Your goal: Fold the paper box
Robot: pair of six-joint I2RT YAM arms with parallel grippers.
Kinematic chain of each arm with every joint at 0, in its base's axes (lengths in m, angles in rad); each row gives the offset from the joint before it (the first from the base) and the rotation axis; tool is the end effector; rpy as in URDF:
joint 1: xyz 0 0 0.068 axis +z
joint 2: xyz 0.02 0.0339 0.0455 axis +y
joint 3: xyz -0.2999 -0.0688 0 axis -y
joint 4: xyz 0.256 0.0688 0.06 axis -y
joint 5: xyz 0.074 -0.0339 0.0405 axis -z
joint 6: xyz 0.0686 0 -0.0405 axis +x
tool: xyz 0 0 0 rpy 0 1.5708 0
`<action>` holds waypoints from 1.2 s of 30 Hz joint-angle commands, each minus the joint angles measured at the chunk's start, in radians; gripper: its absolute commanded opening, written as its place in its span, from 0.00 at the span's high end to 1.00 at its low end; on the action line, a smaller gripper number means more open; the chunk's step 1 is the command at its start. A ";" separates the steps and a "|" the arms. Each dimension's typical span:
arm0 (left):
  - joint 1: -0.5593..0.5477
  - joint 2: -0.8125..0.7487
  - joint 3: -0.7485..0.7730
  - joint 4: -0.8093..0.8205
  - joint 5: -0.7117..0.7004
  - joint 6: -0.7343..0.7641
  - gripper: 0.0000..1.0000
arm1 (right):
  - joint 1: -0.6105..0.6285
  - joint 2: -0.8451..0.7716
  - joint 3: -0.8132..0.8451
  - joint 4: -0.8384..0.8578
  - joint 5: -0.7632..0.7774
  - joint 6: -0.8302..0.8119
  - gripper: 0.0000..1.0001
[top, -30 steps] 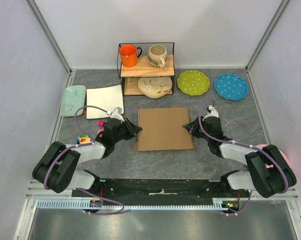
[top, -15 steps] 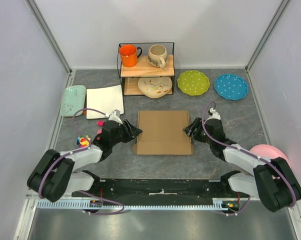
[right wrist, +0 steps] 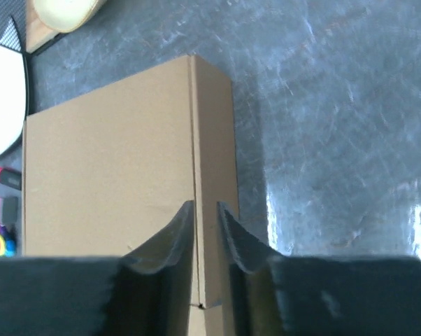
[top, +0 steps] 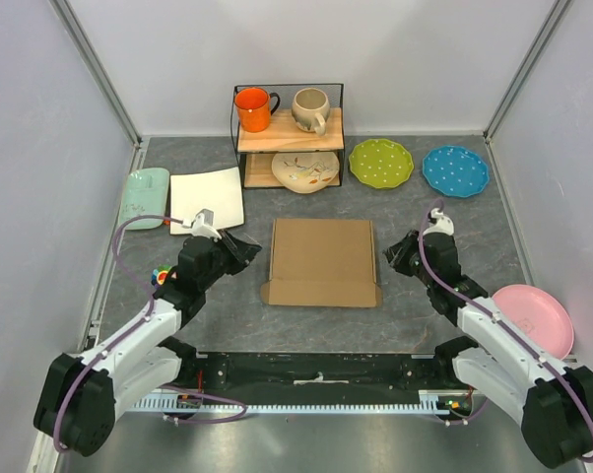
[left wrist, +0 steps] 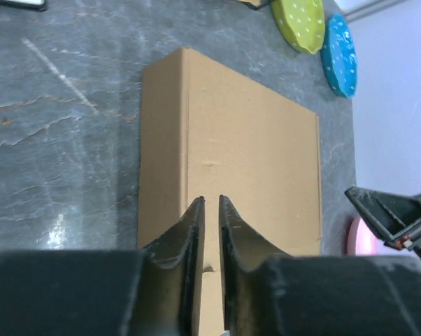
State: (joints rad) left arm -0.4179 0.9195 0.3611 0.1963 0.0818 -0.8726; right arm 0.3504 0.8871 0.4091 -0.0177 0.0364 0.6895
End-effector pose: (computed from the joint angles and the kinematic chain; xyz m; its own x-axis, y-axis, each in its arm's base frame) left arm 0.1990 -0.0945 0.2168 -0.5715 -0.5816 -0.5790 0.0569 0.6757 -0.7349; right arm 0.1989 0.0700 0.2137 -0.5438 0.4781 -0.6897 0.0427 0.8365 0.5462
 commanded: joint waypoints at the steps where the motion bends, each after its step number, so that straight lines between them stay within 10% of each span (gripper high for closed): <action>1: 0.034 0.051 -0.036 -0.014 -0.037 -0.026 0.90 | -0.016 0.021 -0.042 -0.031 0.017 0.024 0.96; 36: 0.034 0.397 -0.140 0.453 0.300 -0.097 0.98 | -0.014 0.176 -0.136 0.223 -0.236 0.064 1.00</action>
State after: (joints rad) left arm -0.3733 1.3052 0.2447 0.5377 0.2943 -0.9188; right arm 0.3305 1.0634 0.2684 0.1333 -0.1516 0.7509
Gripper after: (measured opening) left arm 0.023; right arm 0.006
